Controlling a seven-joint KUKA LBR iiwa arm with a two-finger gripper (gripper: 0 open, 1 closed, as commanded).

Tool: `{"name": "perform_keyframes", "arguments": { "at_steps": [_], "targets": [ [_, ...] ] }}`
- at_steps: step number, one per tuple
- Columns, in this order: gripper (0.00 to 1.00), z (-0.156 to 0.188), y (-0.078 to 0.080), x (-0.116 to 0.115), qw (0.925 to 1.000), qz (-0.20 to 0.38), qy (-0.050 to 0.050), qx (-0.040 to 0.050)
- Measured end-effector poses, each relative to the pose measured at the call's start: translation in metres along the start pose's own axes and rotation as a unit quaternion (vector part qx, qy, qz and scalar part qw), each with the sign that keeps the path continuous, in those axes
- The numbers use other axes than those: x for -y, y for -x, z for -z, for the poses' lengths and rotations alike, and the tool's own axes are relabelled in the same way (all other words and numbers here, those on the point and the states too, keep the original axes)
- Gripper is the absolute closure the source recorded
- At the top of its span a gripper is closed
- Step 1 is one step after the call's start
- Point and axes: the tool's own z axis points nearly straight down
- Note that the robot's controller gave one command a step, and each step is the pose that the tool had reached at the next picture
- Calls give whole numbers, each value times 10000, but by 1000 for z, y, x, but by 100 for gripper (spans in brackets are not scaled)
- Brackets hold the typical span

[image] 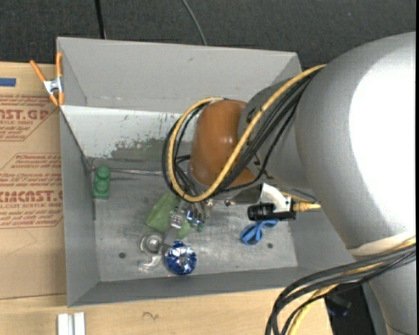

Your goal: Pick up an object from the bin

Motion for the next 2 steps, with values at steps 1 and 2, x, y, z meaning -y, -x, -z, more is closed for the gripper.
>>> {"name": "perform_keyframes", "arguments": {
  "at_steps": [1, 2],
  "targets": [
    [0, -27, 24, 24, 9973, -729, 20, -8],
    [0, -26, -17, -24, 9837, -1800, 34, 49]
  ]
}}
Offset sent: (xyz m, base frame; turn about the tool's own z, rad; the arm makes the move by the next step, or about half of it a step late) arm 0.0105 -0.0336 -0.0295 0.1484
